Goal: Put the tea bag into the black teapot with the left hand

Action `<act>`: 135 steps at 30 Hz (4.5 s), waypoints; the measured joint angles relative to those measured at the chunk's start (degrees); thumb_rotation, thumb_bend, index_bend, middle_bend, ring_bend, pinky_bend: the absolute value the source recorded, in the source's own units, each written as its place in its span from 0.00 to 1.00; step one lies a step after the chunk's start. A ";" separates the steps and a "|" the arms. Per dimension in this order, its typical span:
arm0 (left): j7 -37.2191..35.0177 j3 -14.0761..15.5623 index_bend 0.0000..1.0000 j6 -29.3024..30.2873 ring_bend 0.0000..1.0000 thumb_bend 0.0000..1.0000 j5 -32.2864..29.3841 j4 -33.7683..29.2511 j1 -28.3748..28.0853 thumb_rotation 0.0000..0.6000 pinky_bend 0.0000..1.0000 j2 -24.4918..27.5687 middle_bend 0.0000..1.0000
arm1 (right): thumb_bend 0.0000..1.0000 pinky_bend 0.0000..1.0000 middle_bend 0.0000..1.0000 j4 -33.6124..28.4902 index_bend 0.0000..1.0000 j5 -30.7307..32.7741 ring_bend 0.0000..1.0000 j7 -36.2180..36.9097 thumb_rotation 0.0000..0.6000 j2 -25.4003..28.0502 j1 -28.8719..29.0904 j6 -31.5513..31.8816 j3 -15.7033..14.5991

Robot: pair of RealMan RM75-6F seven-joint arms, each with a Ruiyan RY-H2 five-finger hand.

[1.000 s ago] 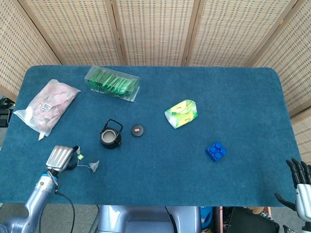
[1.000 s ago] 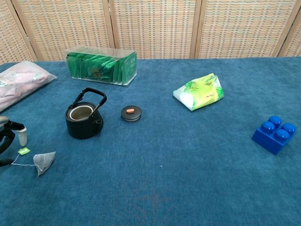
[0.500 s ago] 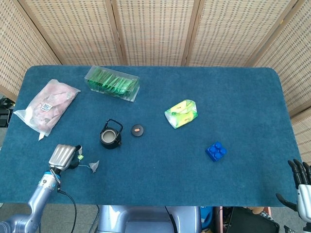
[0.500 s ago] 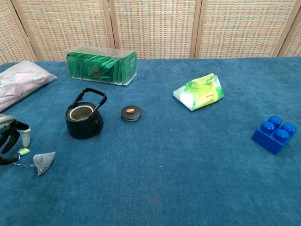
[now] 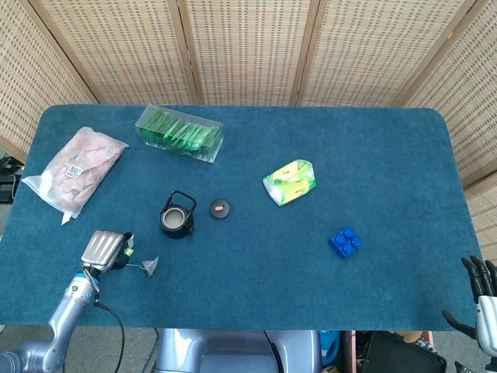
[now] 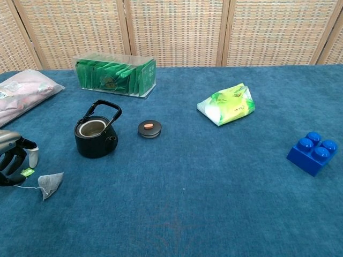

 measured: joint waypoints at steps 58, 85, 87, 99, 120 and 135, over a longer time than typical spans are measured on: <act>-1.03 -1.05 0.62 -2.71 0.64 0.81 -5.18 0.20 -3.00 1.00 0.69 -0.15 0.72 | 0.02 0.06 0.14 -1.52 0.11 0.48 0.00 -1.39 1.00 0.52 -0.95 0.50 0.37; -2.67 -2.28 0.67 0.96 0.66 1.00 -2.69 -3.51 -3.74 1.00 0.71 1.85 0.73 | 0.02 0.06 0.14 -1.62 0.11 0.22 0.00 -1.23 1.00 0.58 -1.15 0.98 0.51; -3.12 -2.46 0.67 1.63 0.66 1.00 -2.16 -4.90 -3.65 1.00 0.71 2.76 0.73 | 0.02 0.06 0.14 -1.55 0.11 0.19 0.00 -1.14 1.00 0.51 -1.11 0.97 0.55; -9.15 -4.60 0.68 7.26 0.66 1.00 4.55 -17.64 -3.39 1.00 0.71 10.96 0.74 | 0.02 0.06 0.14 -0.33 0.11 0.20 0.00 0.23 1.00 -0.09 -1.27 1.13 0.55; -10.87 -9.03 0.68 10.13 0.67 1.00 8.80 -26.12 -7.25 1.00 0.71 14.00 0.74 | 0.02 0.06 0.14 1.82 0.11 0.74 0.00 2.41 1.00 -1.11 -1.32 0.46 0.60; -10.45 -11.96 0.68 10.07 0.67 1.00 5.16 -25.57 -9.35 1.00 0.71 14.11 0.74 | 0.02 0.06 0.14 1.94 0.11 1.41 0.00 2.47 1.00 -1.14 -1.45 0.01 0.68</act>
